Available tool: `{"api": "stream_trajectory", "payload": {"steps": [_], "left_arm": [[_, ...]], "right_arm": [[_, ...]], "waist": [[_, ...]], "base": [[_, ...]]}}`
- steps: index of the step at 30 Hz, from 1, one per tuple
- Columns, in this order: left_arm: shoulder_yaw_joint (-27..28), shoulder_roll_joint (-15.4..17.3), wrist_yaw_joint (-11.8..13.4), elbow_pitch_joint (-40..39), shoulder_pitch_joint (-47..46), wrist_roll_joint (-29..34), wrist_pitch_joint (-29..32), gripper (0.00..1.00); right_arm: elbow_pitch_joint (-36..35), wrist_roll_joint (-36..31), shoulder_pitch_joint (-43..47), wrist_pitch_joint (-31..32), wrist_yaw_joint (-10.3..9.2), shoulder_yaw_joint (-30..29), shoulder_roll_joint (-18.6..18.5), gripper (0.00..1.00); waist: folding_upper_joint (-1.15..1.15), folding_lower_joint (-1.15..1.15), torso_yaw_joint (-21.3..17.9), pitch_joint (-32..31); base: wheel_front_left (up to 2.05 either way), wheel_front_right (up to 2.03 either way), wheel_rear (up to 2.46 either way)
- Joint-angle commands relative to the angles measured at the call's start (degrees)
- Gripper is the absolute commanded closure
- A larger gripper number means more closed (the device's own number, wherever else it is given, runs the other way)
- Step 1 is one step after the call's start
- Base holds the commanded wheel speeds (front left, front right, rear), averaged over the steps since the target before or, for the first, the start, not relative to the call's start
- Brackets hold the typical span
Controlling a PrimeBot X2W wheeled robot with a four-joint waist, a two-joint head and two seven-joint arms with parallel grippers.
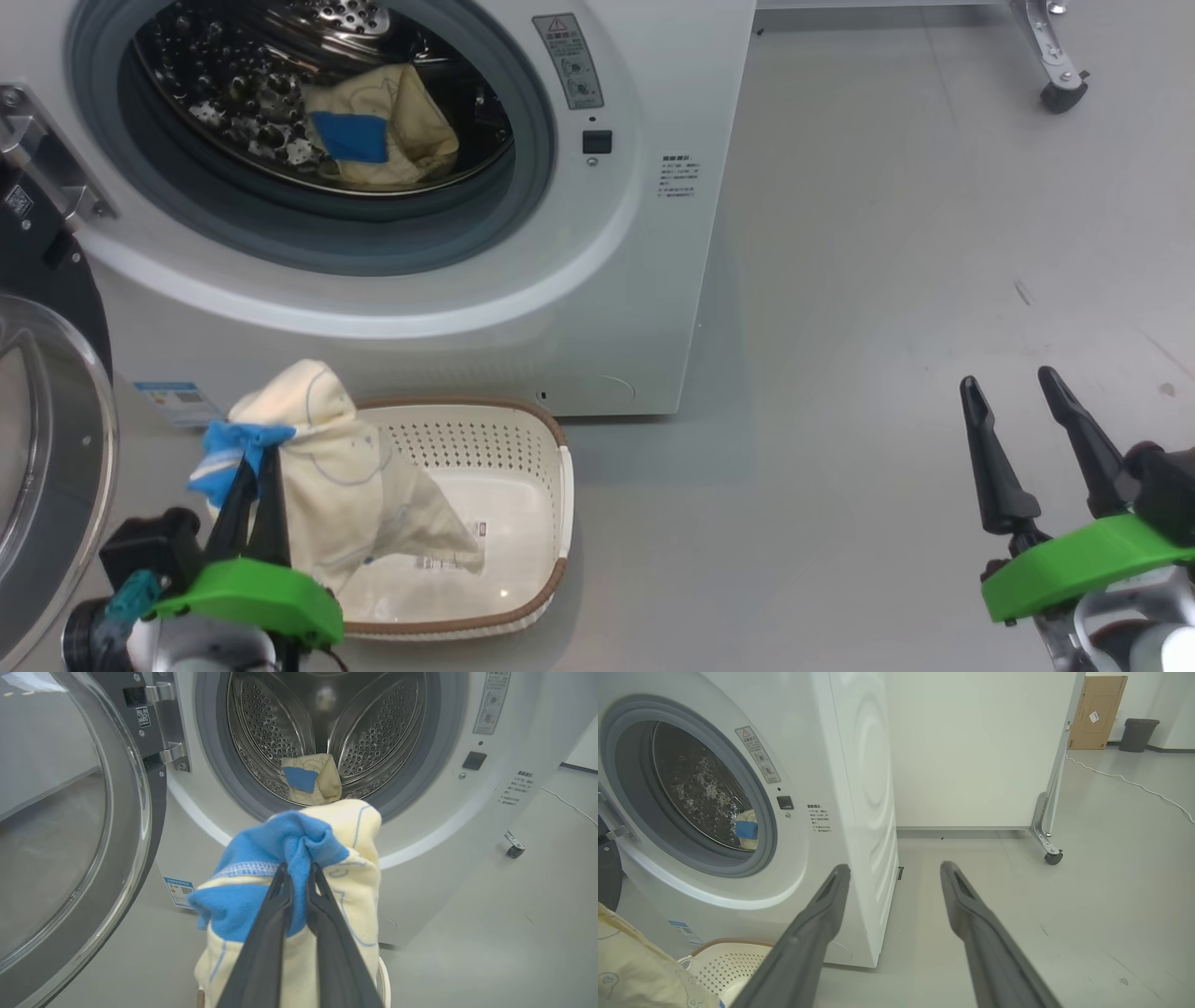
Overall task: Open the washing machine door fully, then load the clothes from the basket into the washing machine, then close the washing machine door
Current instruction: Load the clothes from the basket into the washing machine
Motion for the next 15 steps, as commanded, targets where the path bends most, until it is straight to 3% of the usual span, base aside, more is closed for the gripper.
{"api": "stream_trajectory", "payload": {"steps": [1,15], "left_arm": [[2.3,1.3,-0.6,-0.5,-4.9,-0.7,0.8,1.00],[3.9,4.8,-6.9,17.2,-26.2,-6.0,10.9,1.00]], "right_arm": [[-2.0,0.5,-2.3,-0.4,-0.05,1.4,-0.8,0.00],[-0.8,2.3,-4.7,-2.7,-0.05,4.0,-0.8,0.00]], "waist": [[0.00,0.00,-0.4,0.3],[0.00,0.00,-8.1,6.8]], "base": [[0.00,0.00,0.00],[0.00,0.00,0.00]]}}
